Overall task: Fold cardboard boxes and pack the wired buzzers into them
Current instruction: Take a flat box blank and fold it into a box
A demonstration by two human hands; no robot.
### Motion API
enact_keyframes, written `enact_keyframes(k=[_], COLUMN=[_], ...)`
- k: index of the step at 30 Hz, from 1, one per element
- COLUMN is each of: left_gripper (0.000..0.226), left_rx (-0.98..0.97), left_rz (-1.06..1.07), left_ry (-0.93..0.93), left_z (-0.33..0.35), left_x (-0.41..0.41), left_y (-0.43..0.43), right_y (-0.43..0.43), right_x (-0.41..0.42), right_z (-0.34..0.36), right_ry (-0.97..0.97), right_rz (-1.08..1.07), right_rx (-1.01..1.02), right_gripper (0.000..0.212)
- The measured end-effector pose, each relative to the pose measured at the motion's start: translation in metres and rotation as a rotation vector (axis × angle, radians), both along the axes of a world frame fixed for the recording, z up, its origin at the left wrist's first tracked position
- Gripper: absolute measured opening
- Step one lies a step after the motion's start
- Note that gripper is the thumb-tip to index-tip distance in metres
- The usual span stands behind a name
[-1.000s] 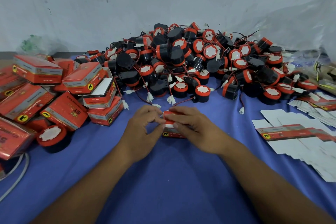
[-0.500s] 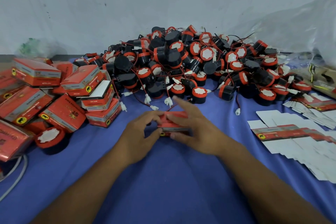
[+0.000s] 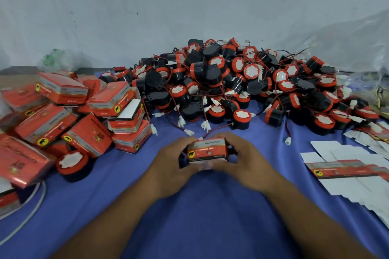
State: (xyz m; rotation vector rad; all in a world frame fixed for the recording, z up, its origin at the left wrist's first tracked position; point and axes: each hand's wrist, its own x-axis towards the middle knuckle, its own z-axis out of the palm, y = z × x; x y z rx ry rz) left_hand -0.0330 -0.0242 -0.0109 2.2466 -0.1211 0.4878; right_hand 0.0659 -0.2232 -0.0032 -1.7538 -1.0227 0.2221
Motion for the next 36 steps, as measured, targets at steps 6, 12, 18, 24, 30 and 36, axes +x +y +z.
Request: enact_keyframes(k=[6,12,18,24,30,36], left_gripper=[0.047,0.028,0.009,0.018,0.021,0.021], left_rx=[-0.112,-0.737,-1.496,-0.92,-0.344,-0.299], left_rz=[0.011,0.378,0.029,0.213,0.258,0.235], left_ry=[0.069,-0.189,-0.447,-0.035,0.156,0.16], left_z=[0.0,0.054,0.141,0.062,0.006,0.0], left_x=[-0.002,0.008,0.008,0.004,0.007,0.008], left_y=[0.0,0.018,0.055,0.018,0.0,0.002], right_y=[0.002,0.005,0.007,-0.001,-0.098,-0.121], right_x=[0.001,-0.002,-0.005,0.006,0.057,0.069], right_z=[-0.002,-0.005,-0.004,0.007,0.037,0.036], right_ry=[0.102,0.032,-0.038,-0.261,-0.031,0.036], right_rz=[0.001,-0.093,-0.134,-0.219,-0.932,-0.812], right_rx=[0.037,-0.108,-0.211,-0.331,-1.037,-1.168], right_gripper=[0.04,0.059,0.04,0.034,0.091,0.065])
